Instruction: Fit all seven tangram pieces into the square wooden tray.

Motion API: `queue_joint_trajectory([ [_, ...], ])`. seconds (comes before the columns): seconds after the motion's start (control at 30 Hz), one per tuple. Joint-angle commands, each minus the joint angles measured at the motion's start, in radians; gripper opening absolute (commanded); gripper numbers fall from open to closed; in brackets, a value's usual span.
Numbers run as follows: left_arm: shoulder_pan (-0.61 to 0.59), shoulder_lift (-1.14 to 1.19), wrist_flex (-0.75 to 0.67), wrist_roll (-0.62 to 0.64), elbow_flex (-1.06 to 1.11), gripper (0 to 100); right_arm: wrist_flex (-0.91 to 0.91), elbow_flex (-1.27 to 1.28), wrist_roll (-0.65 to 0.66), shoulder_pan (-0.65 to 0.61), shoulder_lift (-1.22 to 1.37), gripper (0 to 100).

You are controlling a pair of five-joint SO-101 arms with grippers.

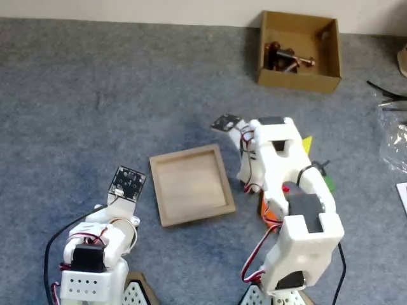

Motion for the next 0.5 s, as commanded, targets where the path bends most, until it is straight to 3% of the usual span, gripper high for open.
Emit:
queue_joint_trajectory([
  [0.0, -0.012, -0.007, 0.006, 0.005, 0.019, 1, 0.005, 0.053, 0.012, 0.002, 0.025, 26.7],
  [0.27, -0.012, -0.007, 0.006, 0.005, 0.019, 1, 0.015, 0.048, 0.006, 0.004, 0.022, 16.8],
  [0.47, -0.012, -0.007, 0.006, 0.005, 0.019, 1, 0.122, -0.044, -0.060, 0.033, 0.021, 15.9],
])
